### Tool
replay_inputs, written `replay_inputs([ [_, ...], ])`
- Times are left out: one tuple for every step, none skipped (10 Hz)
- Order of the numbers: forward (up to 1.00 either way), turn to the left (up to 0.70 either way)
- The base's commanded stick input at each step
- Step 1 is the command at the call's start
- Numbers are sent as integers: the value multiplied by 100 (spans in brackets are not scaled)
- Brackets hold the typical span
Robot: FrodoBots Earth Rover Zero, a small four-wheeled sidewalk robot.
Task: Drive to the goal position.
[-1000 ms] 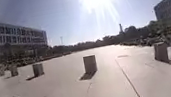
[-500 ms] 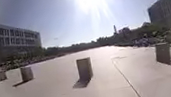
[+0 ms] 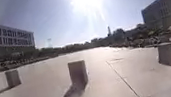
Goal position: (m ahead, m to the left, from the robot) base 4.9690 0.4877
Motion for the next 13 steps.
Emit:
replay_inputs([
  [70,-14],
  [70,-14],
  [70,-14],
  [70,-14],
  [70,-14],
  [70,-14],
  [70,-14],
  [70,-14],
  [70,-14],
  [70,-14],
  [70,-14],
  [70,-14],
  [70,-14],
])
